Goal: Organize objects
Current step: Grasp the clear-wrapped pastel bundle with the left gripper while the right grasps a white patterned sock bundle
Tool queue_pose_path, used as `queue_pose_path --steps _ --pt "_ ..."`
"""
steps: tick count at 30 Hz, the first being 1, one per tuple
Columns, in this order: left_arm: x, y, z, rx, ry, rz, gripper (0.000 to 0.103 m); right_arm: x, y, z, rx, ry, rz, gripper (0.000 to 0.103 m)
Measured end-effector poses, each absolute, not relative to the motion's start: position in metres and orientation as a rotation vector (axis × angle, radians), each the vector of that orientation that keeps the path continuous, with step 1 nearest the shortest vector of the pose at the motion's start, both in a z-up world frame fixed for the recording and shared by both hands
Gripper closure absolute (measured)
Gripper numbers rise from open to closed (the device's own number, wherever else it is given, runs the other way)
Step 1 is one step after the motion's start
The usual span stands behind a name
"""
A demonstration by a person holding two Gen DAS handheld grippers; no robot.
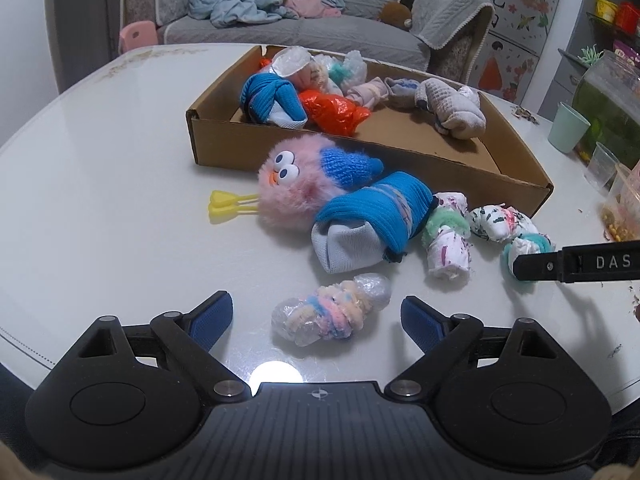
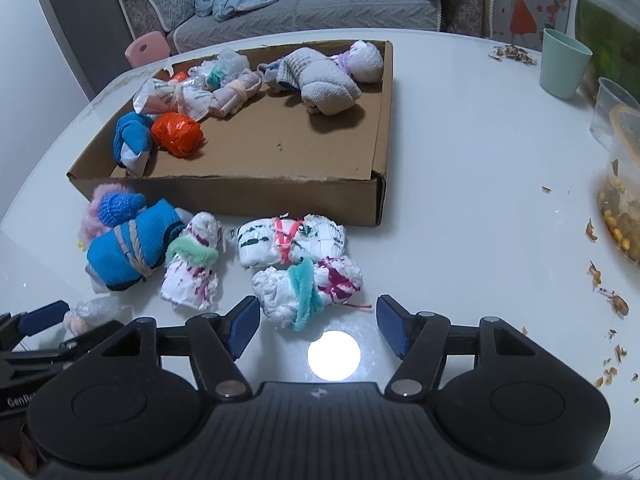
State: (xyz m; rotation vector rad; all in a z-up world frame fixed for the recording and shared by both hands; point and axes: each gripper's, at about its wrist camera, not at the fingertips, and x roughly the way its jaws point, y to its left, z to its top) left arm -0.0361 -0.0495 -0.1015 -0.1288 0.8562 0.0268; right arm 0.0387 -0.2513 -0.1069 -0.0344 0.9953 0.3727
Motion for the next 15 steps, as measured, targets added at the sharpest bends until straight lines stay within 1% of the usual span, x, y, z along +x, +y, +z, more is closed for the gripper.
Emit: queue_pose_path --steps 1,2,3,4,5,7,8,15 --pt "-0.0365 -0.0503 -0.1008 -0.122 0.852 0.022 0.021 0.0393 -0.2507 -0.1078 -0.036 0.999 0.376 0.044" --pt "-0.0369 -0.0514 -0.0997 -0.117 0.848 0.015 0.032 0.0398 -0.2501 -0.1086 -0.040 1.005 0.377 0.048" --pt "-0.0368 -0.0515 -0.0984 -0.122 0.846 0.006 0.037 0.0395 -0.2495 -0.1085 -0.042 1.006 0.380 0.060" --pt "-0.0365 -0.0509 -0.0974 -0.130 0.848 -0.001 0.042 0.0396 -0.2490 -0.1078 -0.042 1.008 0.384 0.067" --pt "-0.0365 -0.0490 -0.0970 -0.146 0.850 -0.007 0.043 0.0389 -0.2490 -0.1068 -0.039 1.011 0.389 0.075" --pt "-0.0369 -0.0456 -0.0965 -0.163 0.854 -0.014 0.044 0.0369 -0.2490 -0.1053 -0.043 1.012 0.394 0.075" --pt "-0.0366 -0.0448 -0.0963 -0.164 0.856 -0.017 0.044 0.0357 -0.2492 -0.1051 -0.043 1.013 0.395 0.078" --pt "-0.0354 -0.0431 -0.0956 -0.166 0.863 -0.025 0.044 0.0330 -0.2551 -0.1030 -0.013 1.027 0.417 0.078"
